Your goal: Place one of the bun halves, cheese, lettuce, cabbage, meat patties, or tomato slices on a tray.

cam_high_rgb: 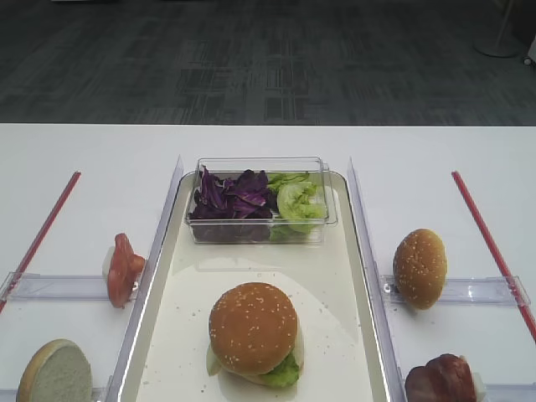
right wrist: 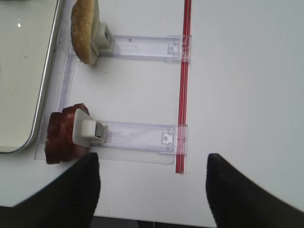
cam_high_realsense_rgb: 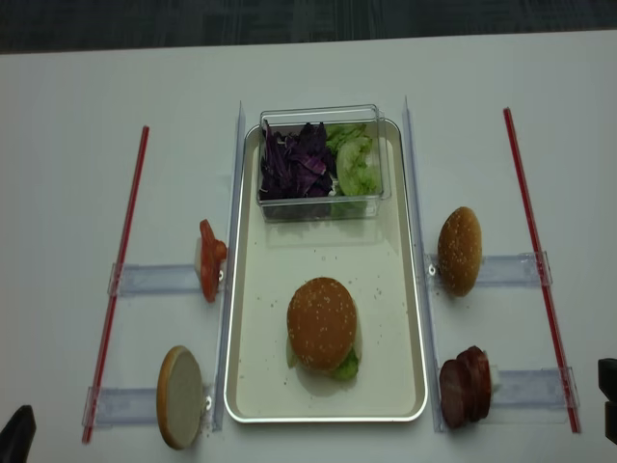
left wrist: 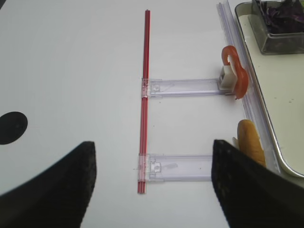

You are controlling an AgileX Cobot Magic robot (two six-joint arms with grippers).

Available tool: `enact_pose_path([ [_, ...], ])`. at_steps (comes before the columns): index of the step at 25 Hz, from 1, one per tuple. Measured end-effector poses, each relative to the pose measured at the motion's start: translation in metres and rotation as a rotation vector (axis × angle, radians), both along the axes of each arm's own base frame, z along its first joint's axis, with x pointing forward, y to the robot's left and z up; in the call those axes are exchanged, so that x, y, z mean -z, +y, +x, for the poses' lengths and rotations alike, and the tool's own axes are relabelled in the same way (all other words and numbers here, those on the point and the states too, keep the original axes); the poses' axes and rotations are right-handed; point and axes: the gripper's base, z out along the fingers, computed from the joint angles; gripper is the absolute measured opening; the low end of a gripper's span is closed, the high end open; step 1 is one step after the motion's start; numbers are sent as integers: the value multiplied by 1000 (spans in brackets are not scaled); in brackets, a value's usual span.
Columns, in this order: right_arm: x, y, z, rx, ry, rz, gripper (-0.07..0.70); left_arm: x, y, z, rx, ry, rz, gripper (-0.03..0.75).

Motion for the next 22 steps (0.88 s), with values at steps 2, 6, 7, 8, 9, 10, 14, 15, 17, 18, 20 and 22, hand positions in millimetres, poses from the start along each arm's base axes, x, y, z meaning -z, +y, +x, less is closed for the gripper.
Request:
enact_pose_path([
  [2, -2, 0, -6, 0, -39, 0, 501, 0, 0, 0, 0, 0, 0, 472],
  [6, -2, 0, -15, 1, -100, -3, 501, 0, 0, 0, 0, 0, 0, 472],
  [7, -2, 0, -17, 1, -116, -3, 501, 0, 0, 0, 0, 0, 0, 472],
  [8, -3, 0, -19, 1, -131, -3, 501, 0, 0, 0, 0, 0, 0, 472],
  [9, -3, 0, -22, 1, -148, -3, 501, 0, 0, 0, 0, 0, 0, 472],
  [10, -3, 0, -24, 1, -164, -3, 501, 0, 0, 0, 0, 0, 0, 472],
  [14, -5, 0, -33, 1, -226, -4, 501, 0, 0, 0, 0, 0, 0, 472],
  [15, -5, 0, -35, 1, -241, -4, 501, 0, 0, 0, 0, 0, 0, 472],
  [17, -5, 0, -40, 1, -274, -6, 501, 0, 0, 0, 0, 0, 0, 472],
  [18, -5, 0, -42, 1, -286, -6, 501, 0, 0, 0, 0, 0, 0, 472],
  [20, -6, 0, -47, 1, -316, -7, 501, 0, 0, 0, 0, 0, 0, 472],
  [22, -6, 0, -50, 1, -340, -7, 501, 0, 0, 0, 0, 0, 0, 472],
])
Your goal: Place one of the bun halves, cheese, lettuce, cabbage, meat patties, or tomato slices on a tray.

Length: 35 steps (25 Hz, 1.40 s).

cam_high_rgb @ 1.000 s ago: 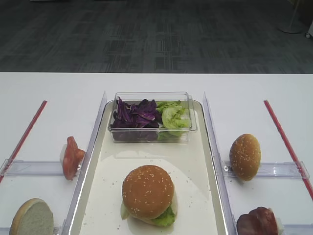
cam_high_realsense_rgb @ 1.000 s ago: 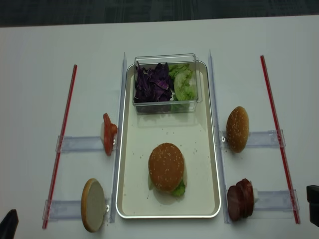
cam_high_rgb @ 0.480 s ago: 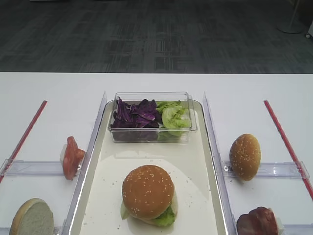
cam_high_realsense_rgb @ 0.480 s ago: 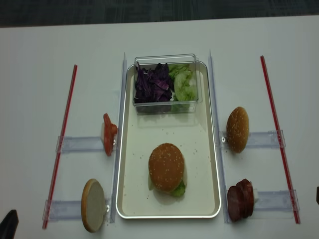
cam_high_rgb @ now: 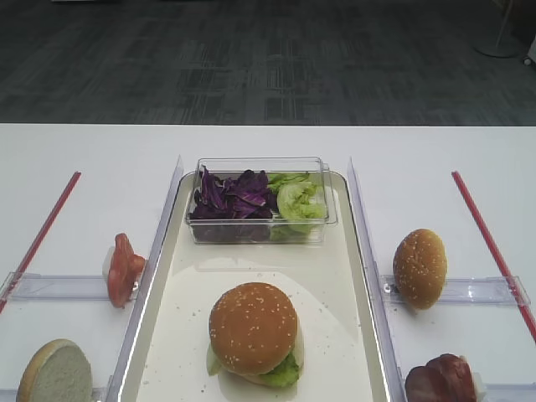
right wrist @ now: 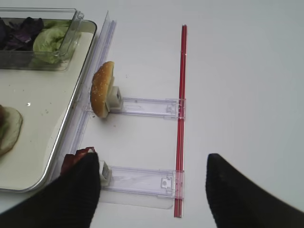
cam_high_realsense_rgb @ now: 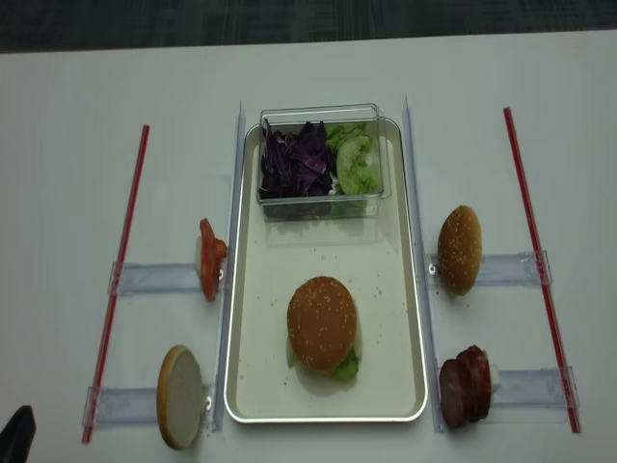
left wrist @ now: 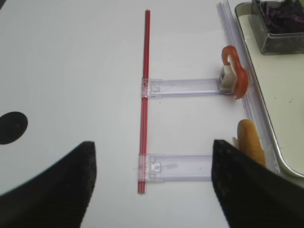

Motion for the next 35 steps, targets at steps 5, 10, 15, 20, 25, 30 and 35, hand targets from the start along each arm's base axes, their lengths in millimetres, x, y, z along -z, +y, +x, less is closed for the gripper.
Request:
enact_pose_path([
  [5, 0, 0, -8, -1, -48, -1, 500, 0, 0, 0, 0, 0, 0, 472],
  [10, 1, 0, -8, -1, -50, -1, 501, 0, 0, 0, 0, 0, 0, 472],
  [15, 1, 0, -8, -1, -49, -1, 500, 0, 0, 0, 0, 0, 0, 472],
  [20, 1, 0, -8, -1, -49, -1, 500, 0, 0, 0, 0, 0, 0, 472],
  [25, 1, 0, -8, -1, -49, -1, 500, 0, 0, 0, 0, 0, 0, 472],
  [30, 1, 0, -8, 0, -48, 0, 500, 0, 0, 0, 0, 0, 0, 472],
  [35, 1, 0, -8, 1, -48, 2, 500, 0, 0, 0, 0, 0, 0, 472],
])
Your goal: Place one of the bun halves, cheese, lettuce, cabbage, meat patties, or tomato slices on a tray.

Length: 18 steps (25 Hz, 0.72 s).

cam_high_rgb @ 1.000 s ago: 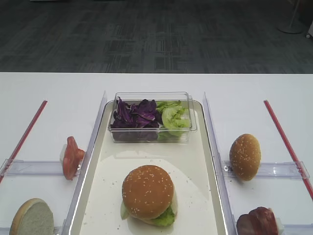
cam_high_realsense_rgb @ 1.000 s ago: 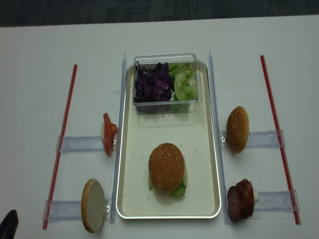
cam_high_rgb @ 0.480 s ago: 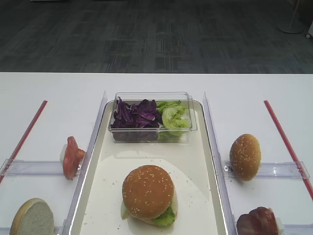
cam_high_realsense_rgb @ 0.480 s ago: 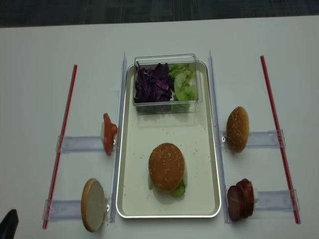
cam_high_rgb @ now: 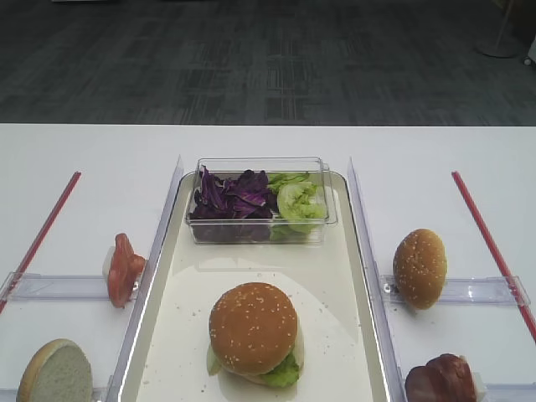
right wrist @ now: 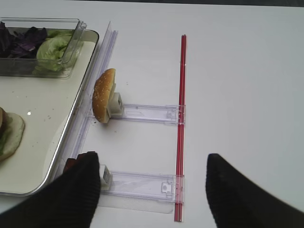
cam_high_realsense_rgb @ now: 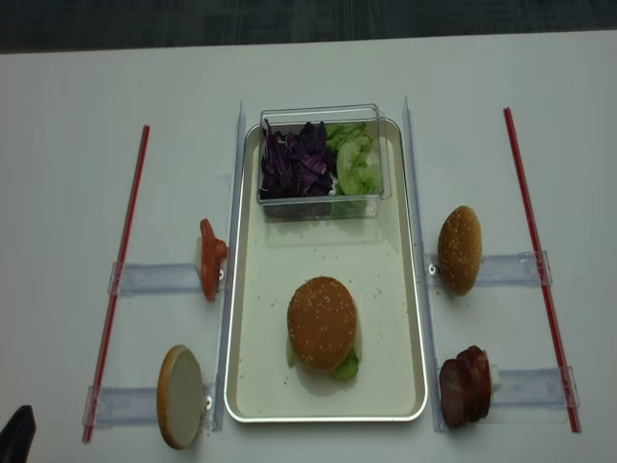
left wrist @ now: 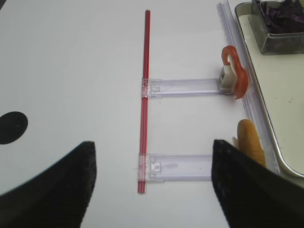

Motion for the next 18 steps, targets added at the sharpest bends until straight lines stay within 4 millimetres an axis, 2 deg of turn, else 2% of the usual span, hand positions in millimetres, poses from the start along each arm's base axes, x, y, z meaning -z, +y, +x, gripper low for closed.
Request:
enact_pose_path([
  [18, 0, 0, 0, -2, 1, 3, 500, 0, 0, 0, 0, 0, 0, 472],
])
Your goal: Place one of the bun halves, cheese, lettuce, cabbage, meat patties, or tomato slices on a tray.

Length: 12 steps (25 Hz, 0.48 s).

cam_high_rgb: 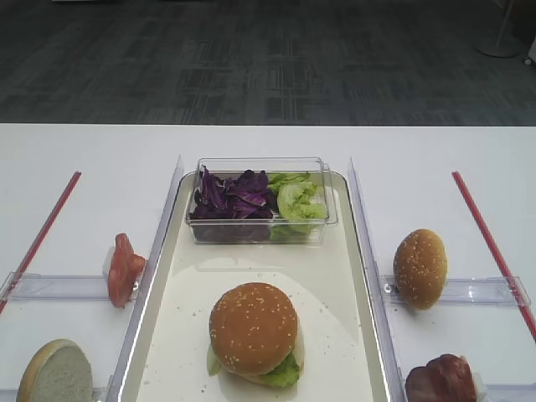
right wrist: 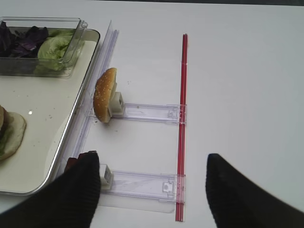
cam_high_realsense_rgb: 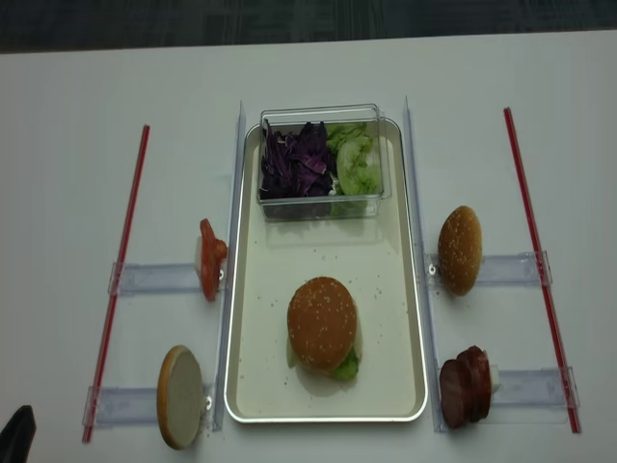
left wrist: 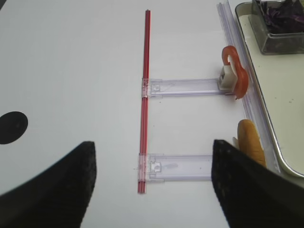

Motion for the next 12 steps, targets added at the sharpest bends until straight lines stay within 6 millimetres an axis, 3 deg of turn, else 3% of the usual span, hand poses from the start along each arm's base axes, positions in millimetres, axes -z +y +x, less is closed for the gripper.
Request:
enact_pose_path([
  [12, 0, 0, 0, 0, 0, 0, 498, 0, 0, 0, 0, 0, 0, 472],
])
